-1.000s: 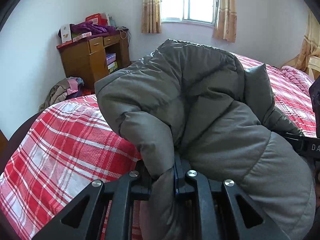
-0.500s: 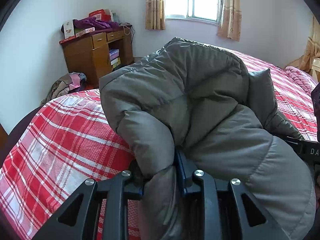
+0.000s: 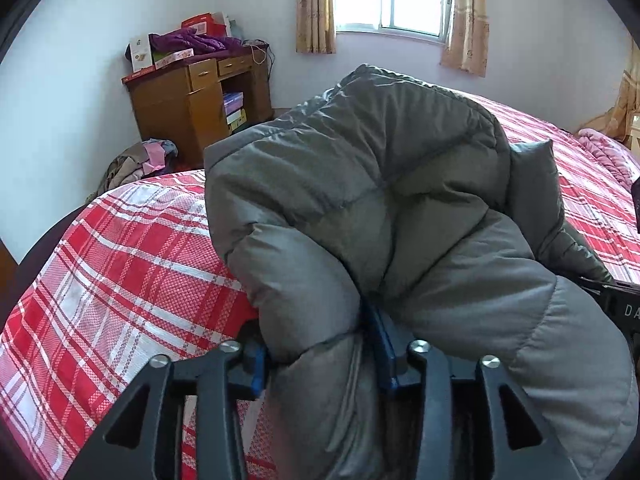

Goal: Fold large clothes
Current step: 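Hold the jacket bundle up with both tools and carry it across the bed, then lower the bundle onto the bed and open both tools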

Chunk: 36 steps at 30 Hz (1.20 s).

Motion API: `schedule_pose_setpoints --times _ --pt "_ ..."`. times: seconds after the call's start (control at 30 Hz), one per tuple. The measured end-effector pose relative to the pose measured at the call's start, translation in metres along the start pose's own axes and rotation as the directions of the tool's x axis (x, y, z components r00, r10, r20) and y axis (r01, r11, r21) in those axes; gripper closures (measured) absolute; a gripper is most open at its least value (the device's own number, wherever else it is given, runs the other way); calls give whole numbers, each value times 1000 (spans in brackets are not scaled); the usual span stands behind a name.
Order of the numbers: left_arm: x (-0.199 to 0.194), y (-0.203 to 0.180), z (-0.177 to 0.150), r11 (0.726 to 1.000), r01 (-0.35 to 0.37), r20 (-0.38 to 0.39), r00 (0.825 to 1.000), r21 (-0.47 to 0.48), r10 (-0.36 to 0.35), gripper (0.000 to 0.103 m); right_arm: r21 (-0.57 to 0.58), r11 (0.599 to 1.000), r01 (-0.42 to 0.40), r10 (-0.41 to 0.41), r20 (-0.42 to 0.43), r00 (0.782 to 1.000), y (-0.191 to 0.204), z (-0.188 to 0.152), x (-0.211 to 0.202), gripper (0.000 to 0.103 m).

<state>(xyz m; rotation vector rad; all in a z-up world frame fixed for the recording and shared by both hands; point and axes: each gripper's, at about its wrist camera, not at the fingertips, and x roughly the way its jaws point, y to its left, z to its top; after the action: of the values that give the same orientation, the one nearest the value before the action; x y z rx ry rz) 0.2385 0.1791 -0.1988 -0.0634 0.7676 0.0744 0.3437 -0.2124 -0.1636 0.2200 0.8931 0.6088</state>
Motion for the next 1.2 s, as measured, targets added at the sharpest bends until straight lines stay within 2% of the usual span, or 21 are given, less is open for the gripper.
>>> schedule_pose_setpoints --times 0.6,0.93,1.2 --pt "14 10 -6 999 -23 0 1000 -48 23 34 18 998 55 -55 -2 998 -1 -3 19 62" --pt "13 9 -8 998 -51 6 999 -48 51 29 27 997 72 -72 -7 997 -3 -8 26 56" --pt "-5 9 -5 992 -109 -6 994 -67 109 26 2 993 118 -118 -9 993 3 -3 27 48"
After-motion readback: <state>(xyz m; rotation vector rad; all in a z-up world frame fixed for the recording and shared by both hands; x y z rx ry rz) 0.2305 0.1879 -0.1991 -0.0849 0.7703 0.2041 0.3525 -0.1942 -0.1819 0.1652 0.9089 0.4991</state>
